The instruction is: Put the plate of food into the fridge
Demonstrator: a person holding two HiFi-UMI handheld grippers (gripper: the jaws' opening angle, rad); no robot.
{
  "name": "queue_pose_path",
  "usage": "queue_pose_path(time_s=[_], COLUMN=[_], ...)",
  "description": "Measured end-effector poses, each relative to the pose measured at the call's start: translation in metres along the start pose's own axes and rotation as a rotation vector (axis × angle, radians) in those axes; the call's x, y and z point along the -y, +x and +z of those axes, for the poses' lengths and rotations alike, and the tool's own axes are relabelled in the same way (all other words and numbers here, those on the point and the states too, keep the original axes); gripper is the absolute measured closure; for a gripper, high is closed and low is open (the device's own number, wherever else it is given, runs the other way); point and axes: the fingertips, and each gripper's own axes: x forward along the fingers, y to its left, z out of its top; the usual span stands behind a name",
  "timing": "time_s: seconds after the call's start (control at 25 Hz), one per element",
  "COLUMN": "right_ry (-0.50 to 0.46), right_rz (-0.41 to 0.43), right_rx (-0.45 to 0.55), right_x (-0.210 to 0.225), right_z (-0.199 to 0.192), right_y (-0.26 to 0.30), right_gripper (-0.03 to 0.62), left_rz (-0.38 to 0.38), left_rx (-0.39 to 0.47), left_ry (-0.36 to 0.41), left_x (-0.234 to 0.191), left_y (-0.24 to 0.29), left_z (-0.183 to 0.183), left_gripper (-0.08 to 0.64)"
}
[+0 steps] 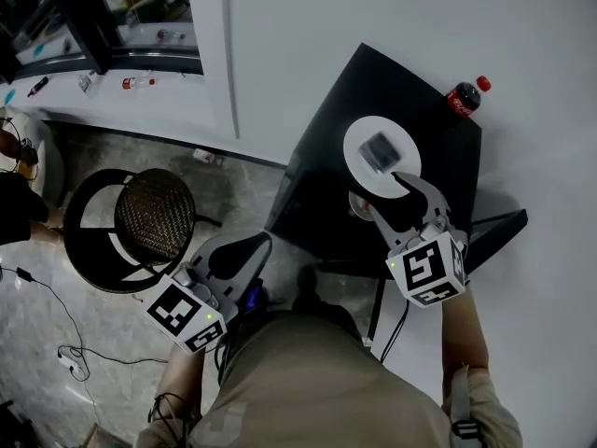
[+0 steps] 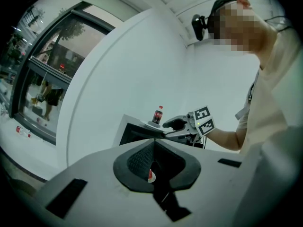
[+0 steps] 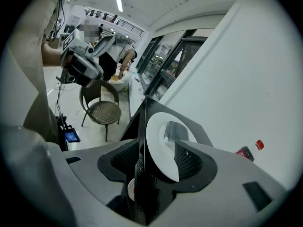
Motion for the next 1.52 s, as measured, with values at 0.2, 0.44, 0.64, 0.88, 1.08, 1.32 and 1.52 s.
queue_pose_path(time_s=[0.2,0.44,0.64,0.88,1.08,1.32,1.52], right_ry=[-0.039,-0.054,-0.04,-0.038,-0.035,-0.034,-0.044], right_rz=[0.037,0.034,0.056,0.044,0.028,0.017,0.001], right_rx=[-0.07,-0.073,-0.072,-0.066,-0.052,-0.041,-0.02], right_x=[-0.008,-0.009,-0.008,-0.007,-0.006,-0.007,-0.009], right_z=[-0.012,-0.013,-0.012,-0.013,-0.012,-0.01,-0.007], right_y=[0.009,0.011,0.011,0.01,0.007,0.006,0.001], right_gripper=[0.385,0.385,0.385,0.385,0.387,0.403,0.439], left_rz=[-0.004,-0.007,-0.028,-0.036,-0.024,-0.023,-0.032], left_rx=[-0.003,-0.007,-0.016,-0.02,-0.028,-0.034,-0.042], left_ry=[-0.002,-0.01,-0.016,-0.014,-0.018,-0.023,-0.024], left_x=[-0.001,-0.002,0.003,0.007,0.007,0.009,0.013], left_y=[0.002,0.002,0.006,0.008,0.005,0.003,0.005], left_z=[-0.001,-0.004,-0.007,-0.008,-0.011,-0.013,-0.016], left_gripper=[0.548,0.548,0.548,0.548,0.548,0.548,0.548])
